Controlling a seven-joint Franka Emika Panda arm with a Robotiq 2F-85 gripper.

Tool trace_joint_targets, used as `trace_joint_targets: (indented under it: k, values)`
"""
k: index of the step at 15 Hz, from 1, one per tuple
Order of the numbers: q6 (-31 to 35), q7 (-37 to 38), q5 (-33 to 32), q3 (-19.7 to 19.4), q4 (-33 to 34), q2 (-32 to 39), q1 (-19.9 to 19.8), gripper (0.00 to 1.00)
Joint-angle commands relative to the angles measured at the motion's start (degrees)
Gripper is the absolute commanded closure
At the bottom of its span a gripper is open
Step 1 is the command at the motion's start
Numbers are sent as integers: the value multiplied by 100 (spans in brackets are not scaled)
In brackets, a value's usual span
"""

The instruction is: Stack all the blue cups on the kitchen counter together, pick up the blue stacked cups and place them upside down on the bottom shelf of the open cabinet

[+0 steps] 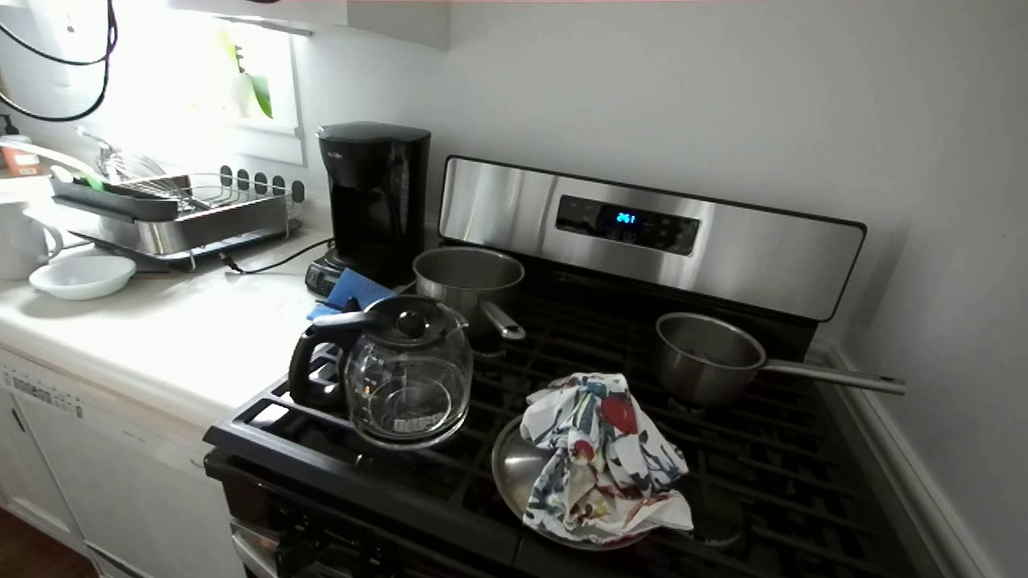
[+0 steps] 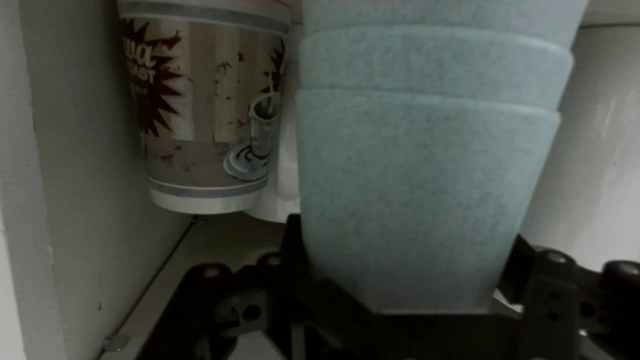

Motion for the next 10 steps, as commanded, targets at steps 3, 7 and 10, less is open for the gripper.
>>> trace_joint_targets:
  k: [3, 7, 10]
  values:
    - [85, -25, 91, 313, 365, 303, -274, 40]
    - [-27, -69, 88, 496, 467, 408, -425, 4]
    - [-36, -75, 115, 622, 470, 395, -579, 0]
